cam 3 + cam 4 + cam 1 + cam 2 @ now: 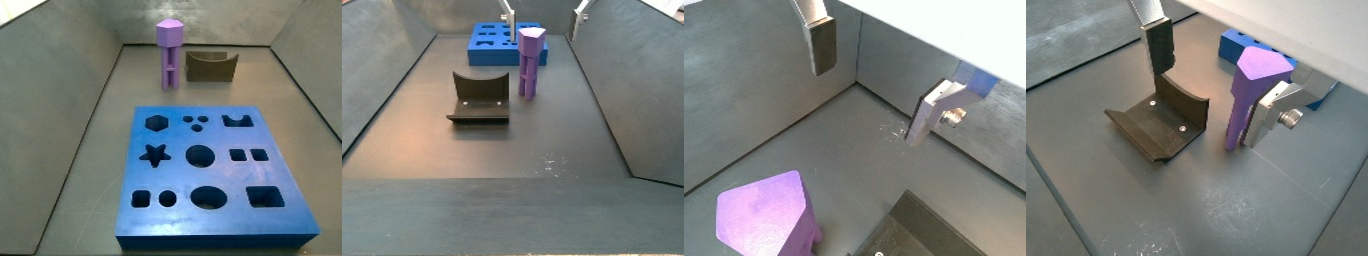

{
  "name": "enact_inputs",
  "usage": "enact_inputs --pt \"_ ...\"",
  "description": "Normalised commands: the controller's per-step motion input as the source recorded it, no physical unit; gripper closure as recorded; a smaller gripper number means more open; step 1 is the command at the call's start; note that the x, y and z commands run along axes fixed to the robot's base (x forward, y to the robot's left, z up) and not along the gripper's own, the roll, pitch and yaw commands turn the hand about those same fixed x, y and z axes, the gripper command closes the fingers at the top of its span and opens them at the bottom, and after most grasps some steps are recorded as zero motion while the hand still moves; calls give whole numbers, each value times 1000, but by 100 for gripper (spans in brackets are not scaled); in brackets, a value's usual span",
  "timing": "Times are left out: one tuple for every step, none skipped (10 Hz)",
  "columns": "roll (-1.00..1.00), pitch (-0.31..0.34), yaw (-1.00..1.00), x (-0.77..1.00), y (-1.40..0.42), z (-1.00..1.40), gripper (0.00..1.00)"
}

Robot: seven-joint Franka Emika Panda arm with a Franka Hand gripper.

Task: Pick up the 3 prong object. Move up. Move to above the board. Insert the 3 prong object.
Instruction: Pick up the 3 prong object.

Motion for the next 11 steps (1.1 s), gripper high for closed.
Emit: enact_inputs --pt "0 -6 -3 0 -86 -166 0" --pt "0 -26 -49 29 -211 -260 0" --pt "0 -59 -191 29 -277 -120 0" --pt "-1 -86 -209 0 -240 -109 0" --pt "-31 -100 -263 69 -191 -40 0" --pt "-53 -127 -280 29 -203 0 0" --pt "-123 -131 -271 131 -157 0 0" --pt "-166 -181 -266 197 -134 -14 0" --pt "-143 -170 -266 217 -149 -77 0" --pt "-127 -181 -343 197 -203 -160 0" --pt "-77 -174 -386 89 -263 -229 0"
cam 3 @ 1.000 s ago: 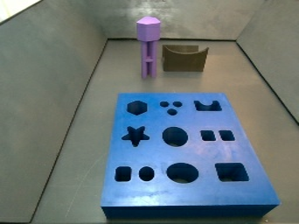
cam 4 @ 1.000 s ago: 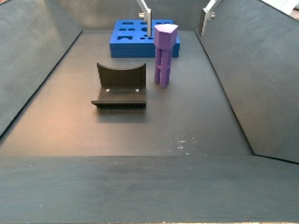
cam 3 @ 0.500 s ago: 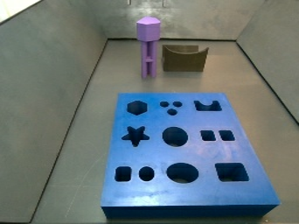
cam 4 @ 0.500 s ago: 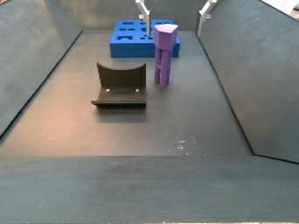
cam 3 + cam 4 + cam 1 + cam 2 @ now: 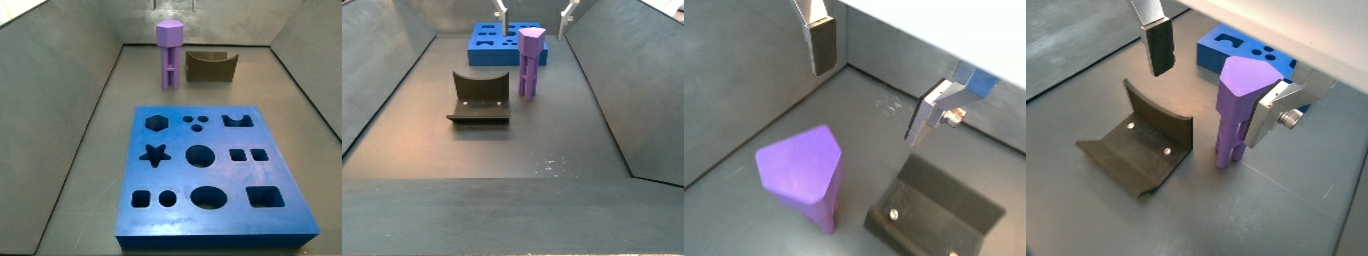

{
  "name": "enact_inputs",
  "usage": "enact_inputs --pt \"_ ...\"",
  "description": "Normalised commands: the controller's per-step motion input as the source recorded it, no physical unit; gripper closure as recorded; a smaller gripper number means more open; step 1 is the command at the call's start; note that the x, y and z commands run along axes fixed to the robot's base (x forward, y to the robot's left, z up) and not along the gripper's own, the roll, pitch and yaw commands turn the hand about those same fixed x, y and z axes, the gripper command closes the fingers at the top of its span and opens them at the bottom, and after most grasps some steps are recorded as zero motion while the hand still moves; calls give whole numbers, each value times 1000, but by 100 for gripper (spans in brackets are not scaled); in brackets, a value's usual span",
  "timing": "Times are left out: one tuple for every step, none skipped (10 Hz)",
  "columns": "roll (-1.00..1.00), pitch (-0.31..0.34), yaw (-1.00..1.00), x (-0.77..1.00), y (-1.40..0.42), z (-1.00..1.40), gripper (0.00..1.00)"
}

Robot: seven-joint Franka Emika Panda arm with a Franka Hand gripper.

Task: Pick up the 3 prong object. Move up. Move to above the board. Insert the 3 prong object.
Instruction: Pick up the 3 prong object.

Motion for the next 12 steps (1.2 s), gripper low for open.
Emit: enact_inputs --pt "-80 -183 -391 69 -274 -249 0" --pt "-93 -174 -391 49 -249 -223 0" --pt "-91 -170 -414 9 -260 -206 0" --pt "-86 -167 -489 0 -280 -214 0" --pt "-71 -161 -446 0 -240 -180 0" --pt "-59 -171 -429 0 -234 -163 0" --pt "-67 -179 -454 -17 -246 -117 0" --pt "-77 -179 -480 -17 -277 -66 0" --pt "-67 -173 -457 -69 -231 -117 0" --pt "-69 -169 -417 -66 -129 -89 0" --pt "0 0 0 0 37 0 0" --pt "0 33 0 94 0 0 0"
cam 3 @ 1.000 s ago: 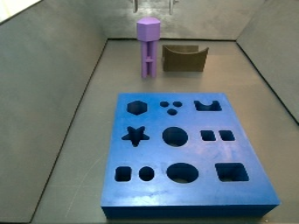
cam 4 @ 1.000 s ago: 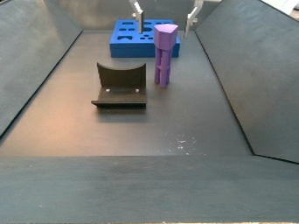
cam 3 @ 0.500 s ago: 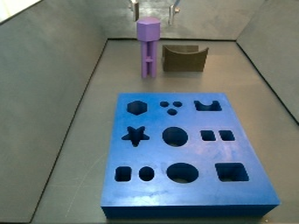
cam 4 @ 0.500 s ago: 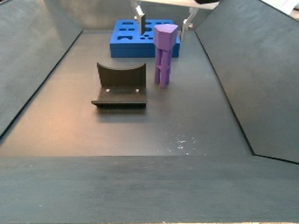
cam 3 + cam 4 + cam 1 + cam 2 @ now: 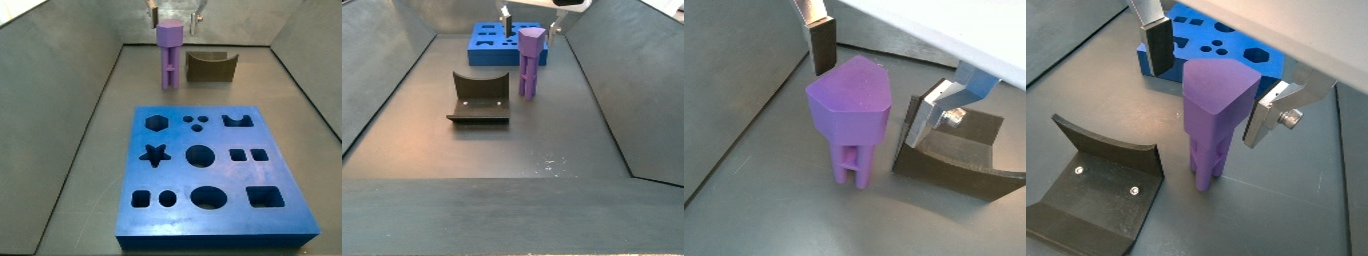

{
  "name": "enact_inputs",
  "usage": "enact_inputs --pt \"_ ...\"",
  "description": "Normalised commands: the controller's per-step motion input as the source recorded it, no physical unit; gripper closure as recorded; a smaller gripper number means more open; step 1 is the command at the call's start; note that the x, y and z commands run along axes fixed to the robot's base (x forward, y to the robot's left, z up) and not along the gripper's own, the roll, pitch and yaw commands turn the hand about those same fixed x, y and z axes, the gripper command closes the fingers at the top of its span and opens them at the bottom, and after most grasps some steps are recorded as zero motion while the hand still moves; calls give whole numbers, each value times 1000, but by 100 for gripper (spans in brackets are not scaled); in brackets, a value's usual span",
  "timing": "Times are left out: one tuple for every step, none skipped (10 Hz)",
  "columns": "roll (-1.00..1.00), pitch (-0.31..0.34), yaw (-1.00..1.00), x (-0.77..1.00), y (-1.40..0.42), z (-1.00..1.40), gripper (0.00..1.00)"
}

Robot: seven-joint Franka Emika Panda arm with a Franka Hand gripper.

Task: Pick up the 3 prong object. Move up. Move to above the board. Insert the 3 prong object.
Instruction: Pick up the 3 prong object.

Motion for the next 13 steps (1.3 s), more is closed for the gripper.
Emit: enact_inputs --pt "0 0 -17 9 0 -446 0" --pt "-13 -107 0 -106 0 -294 0" --pt "0 0 0 0 0 0 0" --pt "0 0 0 0 0 0 100" --pt "0 0 0 0 0 0 100" --pt "0 0 0 0 0 0 100" --pt "0 0 0 0 0 0 100" --pt "0 0 0 0 0 0 100" --pt "0 0 0 0 0 0 100" --pt "0 0 0 0 0 0 100" --pt "0 0 0 0 0 0 100" --pt "0 0 0 0 0 0 100" --pt "0 0 0 0 0 0 100"
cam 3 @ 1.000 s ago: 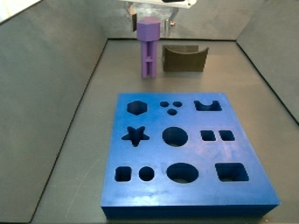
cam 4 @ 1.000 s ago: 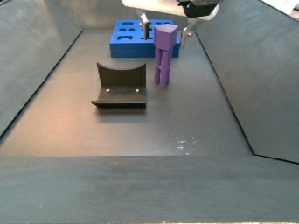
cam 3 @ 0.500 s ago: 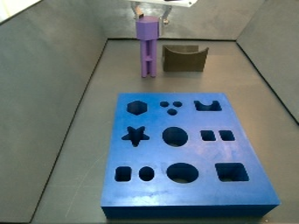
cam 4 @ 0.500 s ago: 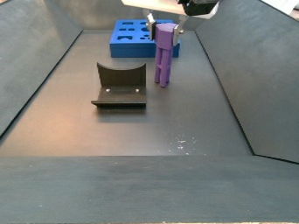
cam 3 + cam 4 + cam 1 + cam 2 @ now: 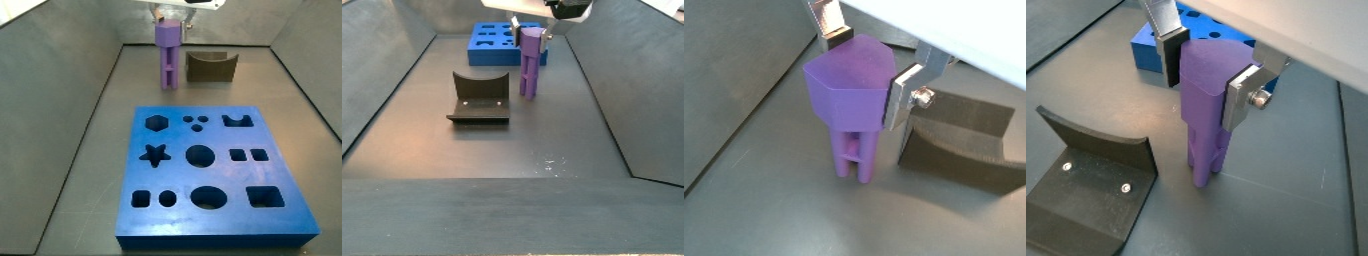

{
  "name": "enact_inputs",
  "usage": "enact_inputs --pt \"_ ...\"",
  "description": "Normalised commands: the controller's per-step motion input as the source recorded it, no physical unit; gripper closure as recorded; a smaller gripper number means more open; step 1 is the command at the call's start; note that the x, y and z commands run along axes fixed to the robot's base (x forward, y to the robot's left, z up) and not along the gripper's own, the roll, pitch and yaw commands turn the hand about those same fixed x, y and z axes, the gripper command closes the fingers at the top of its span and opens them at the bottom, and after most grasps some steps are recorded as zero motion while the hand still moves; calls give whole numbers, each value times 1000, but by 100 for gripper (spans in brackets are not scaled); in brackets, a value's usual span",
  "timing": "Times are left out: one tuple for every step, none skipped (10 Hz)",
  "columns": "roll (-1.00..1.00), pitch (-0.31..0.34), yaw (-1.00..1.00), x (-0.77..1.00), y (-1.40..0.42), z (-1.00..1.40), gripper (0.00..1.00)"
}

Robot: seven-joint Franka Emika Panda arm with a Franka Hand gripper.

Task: Pick up the 3 prong object. Move up. Move to above the board. Insert the 3 prong object.
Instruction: Pick up the 3 prong object, then move up, then move to above the board.

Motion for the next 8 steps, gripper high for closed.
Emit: enact_inputs --pt "0 0 0 0 0 0 100" --pt "0 0 0 0 0 833 100" --pt "-8 38 -15 -68 -62 731 100" --pt "-12 30 -11 -66 -57 659 100" --pt "-22 28 0 -42 -31 467 100" --pt "-31 35 5 -27 -19 298 100" --pt "-17 227 156 198 -234 1000 100" --pt "-19 241 151 204 -238 1000 100"
